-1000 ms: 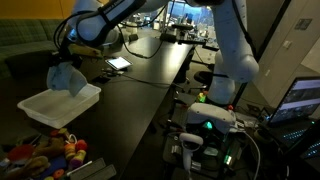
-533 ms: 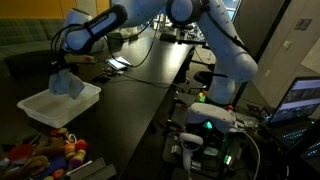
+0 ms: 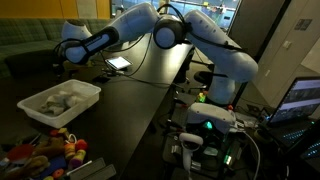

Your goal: Push the items on the table to the left using the white cloth

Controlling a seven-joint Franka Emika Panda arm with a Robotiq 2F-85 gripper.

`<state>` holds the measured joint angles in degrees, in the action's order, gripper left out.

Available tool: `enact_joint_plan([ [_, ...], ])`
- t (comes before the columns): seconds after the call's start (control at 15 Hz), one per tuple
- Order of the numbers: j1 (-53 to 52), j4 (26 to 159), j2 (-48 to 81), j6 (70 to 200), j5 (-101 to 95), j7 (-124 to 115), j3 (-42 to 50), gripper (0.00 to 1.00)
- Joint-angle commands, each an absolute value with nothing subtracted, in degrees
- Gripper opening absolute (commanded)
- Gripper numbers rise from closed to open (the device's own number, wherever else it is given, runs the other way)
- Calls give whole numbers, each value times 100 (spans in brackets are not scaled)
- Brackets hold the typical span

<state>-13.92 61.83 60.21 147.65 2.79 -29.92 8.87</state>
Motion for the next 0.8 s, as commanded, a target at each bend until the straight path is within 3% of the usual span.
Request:
enact_joint_plan([
  [0.0,-1263,4840,6593,14005,166,-3236,1024,86],
  [0.13,-1149,4883,6355,13562,202,-3023,867,99],
  [0.73,-544,7313,3937,12067,958,-1671,-285,100],
])
